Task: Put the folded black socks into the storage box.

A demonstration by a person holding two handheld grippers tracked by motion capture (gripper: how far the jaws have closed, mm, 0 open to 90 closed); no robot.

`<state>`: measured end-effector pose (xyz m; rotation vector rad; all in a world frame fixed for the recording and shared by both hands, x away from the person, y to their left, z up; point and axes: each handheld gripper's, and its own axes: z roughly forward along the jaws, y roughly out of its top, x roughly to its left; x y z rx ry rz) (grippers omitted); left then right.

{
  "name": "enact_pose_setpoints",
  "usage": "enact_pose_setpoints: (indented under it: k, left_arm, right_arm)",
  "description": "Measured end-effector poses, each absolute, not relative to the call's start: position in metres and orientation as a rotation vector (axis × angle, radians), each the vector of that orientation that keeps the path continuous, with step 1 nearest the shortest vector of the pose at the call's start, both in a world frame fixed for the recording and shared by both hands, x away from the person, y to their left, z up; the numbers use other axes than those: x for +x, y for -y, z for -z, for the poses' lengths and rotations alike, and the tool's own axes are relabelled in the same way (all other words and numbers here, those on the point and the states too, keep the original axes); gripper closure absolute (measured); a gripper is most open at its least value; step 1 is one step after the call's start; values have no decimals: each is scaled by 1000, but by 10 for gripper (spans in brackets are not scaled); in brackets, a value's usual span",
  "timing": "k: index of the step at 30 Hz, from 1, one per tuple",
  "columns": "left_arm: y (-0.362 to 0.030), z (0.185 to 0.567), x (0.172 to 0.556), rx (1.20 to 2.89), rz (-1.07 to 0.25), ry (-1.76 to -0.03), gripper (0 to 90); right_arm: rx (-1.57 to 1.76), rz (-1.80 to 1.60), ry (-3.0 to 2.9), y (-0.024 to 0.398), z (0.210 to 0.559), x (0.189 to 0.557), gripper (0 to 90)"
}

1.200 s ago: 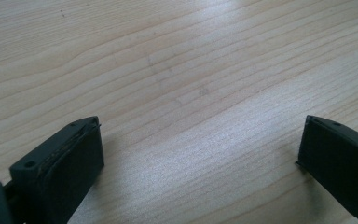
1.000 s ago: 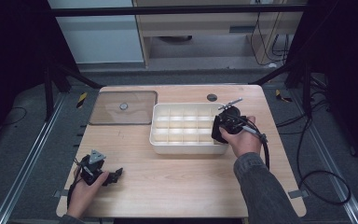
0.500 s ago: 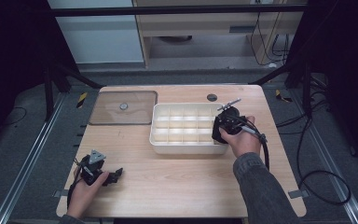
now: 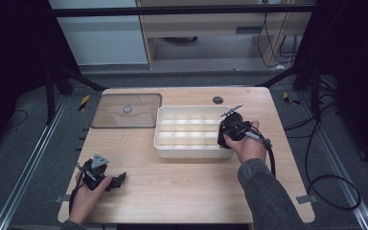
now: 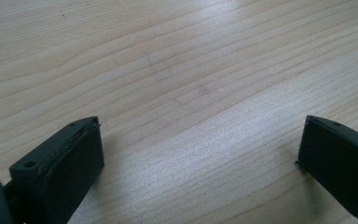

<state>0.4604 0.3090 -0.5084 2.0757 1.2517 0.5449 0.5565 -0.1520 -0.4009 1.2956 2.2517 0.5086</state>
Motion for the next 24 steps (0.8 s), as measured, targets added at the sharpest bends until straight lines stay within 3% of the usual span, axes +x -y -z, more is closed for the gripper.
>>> enact_pose_setpoints:
  k: [24]
  left_arm:
    - [-309, 508, 461, 2077, -544, -1250, 0]
  right_arm:
    - [1273, -470, -2258, 144, 419, 554, 687]
